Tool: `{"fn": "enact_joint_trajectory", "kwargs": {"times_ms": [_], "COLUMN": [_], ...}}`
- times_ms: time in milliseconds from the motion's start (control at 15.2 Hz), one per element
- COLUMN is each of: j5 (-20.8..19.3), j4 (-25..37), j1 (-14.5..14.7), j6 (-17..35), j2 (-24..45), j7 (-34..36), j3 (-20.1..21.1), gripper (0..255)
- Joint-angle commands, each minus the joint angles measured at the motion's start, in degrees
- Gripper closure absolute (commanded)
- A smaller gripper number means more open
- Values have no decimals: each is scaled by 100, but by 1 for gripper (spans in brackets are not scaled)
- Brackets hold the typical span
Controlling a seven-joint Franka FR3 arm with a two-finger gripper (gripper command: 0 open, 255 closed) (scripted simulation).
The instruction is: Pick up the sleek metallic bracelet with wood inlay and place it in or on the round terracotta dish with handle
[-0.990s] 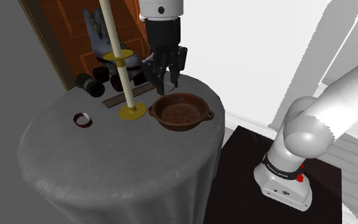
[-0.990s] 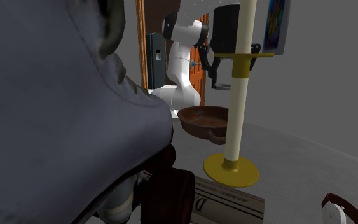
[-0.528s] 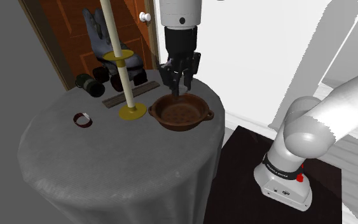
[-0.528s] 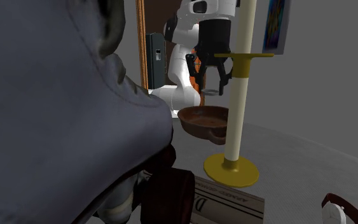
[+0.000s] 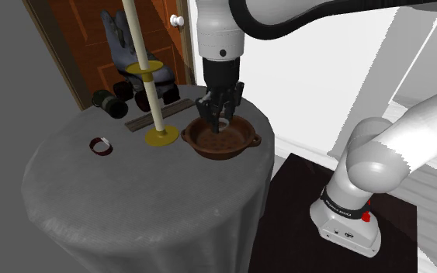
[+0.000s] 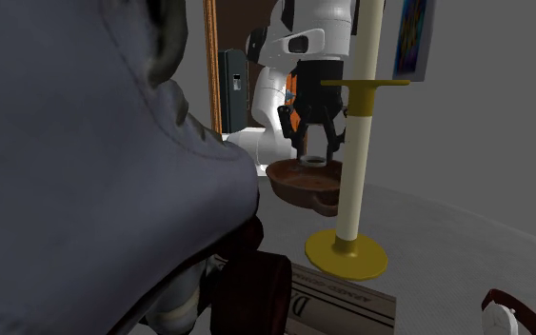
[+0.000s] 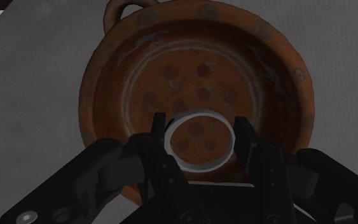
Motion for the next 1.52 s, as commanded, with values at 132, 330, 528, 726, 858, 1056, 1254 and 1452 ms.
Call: {"fn": "enact_joint_trajectory", "kwargs": {"times_ms": [132, 330, 528, 726, 858, 1056, 1254, 1452], "j5": [24, 24, 24, 24, 24, -25, -69, -69], "j4": [-197, -196, -195, -195, -195, 216, 608, 608], "j1": [13, 13, 13, 13, 13, -14, -39, -38], "j6": [181, 181, 180, 180, 180, -191, -519, -519], "j2": [-18, -17, -17, -17, -17, 25, 90, 90], "j7": [-8, -8, -8, -8, -8, 13, 36, 36], "j3": [27, 27, 27, 27, 27, -24, -62, -63], "gripper": [255, 255, 255, 0, 0, 0, 0, 0]}}
